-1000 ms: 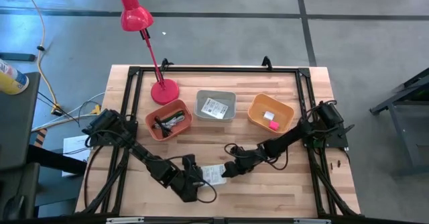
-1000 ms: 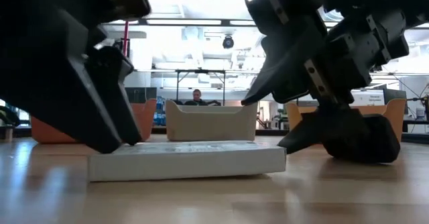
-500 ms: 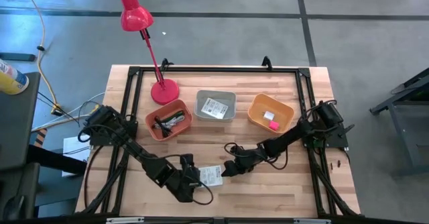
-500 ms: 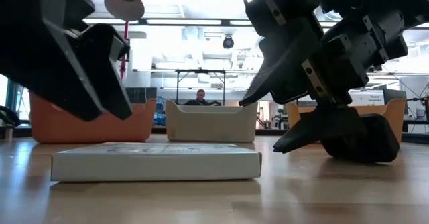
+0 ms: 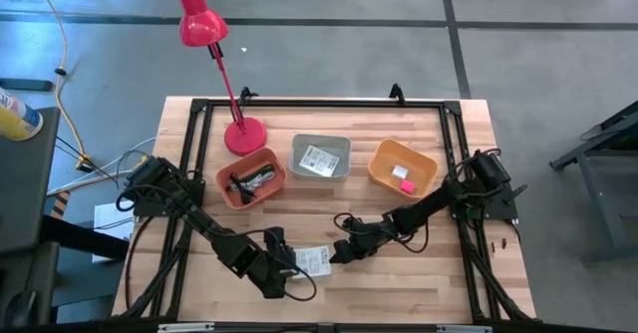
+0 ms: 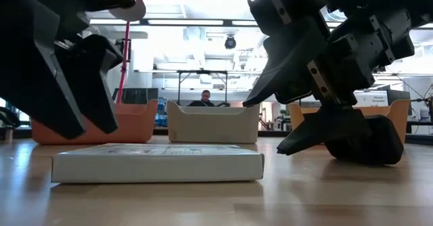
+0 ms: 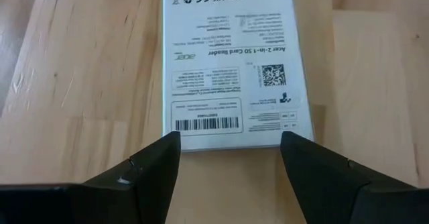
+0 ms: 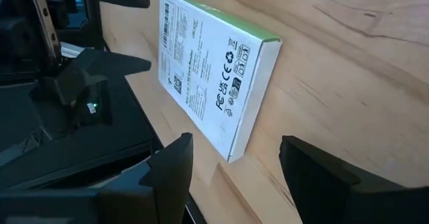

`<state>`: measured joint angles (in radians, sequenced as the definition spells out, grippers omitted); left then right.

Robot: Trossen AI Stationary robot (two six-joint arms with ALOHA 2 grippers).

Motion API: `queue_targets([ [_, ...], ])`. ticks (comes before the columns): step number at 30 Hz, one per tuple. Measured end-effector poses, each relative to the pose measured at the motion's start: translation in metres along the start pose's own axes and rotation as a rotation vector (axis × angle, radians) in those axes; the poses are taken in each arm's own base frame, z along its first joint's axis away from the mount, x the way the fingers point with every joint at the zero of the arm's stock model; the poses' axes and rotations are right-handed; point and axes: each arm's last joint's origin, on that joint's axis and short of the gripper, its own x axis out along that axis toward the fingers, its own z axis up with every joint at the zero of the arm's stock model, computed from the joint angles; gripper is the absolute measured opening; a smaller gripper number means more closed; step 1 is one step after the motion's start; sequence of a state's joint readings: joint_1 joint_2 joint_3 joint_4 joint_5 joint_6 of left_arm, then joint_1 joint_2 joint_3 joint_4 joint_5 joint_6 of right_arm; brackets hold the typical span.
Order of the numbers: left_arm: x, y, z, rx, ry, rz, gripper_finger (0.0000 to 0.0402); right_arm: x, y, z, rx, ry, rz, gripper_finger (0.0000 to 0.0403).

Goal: Pick and place items into bin
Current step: Put the white card reader box into the gray bin

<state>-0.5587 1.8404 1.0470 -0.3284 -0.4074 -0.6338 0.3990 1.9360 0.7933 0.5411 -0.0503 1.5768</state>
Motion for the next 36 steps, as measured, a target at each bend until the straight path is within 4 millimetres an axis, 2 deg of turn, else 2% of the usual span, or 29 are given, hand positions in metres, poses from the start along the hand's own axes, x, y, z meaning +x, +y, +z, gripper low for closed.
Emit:
queue_targets([
  [14,0.003,-0.001,0.000,-0.008,0.009,-0.015,0.0248,0.000,0.000,0.006,0.006,-0.021,0.005,0.0213],
  [21,0.015,-0.007,-0.002,-0.018,0.004,-0.045,0.0248,0.000,0.001,0.006,0.005,-0.029,0.016,0.0212],
  [36,0.017,-0.007,-0.004,-0.011,0.010,-0.034,0.0248,0.000,0.004,0.004,-0.001,-0.022,0.057,0.0211],
])
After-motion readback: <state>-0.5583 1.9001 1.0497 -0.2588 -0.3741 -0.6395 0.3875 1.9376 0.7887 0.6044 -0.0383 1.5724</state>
